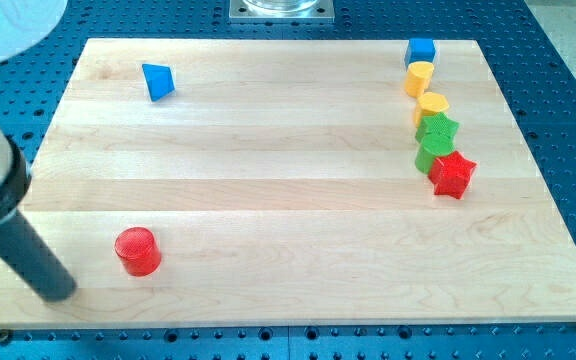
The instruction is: Push the red circle into the red star
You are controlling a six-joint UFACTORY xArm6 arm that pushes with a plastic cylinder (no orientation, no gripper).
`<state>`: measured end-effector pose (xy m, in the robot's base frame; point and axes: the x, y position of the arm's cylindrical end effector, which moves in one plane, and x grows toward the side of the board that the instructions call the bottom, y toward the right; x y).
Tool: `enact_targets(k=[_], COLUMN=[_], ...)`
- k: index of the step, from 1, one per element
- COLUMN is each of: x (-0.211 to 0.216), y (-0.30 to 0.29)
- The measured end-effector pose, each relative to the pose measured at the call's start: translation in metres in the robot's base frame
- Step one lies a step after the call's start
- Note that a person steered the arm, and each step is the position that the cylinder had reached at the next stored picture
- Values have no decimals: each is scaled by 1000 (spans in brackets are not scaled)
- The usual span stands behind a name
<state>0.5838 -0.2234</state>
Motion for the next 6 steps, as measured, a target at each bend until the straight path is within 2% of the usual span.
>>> enact_targets(k=[2, 4, 6], x=[-25, -34, -31], y=[210, 163, 217])
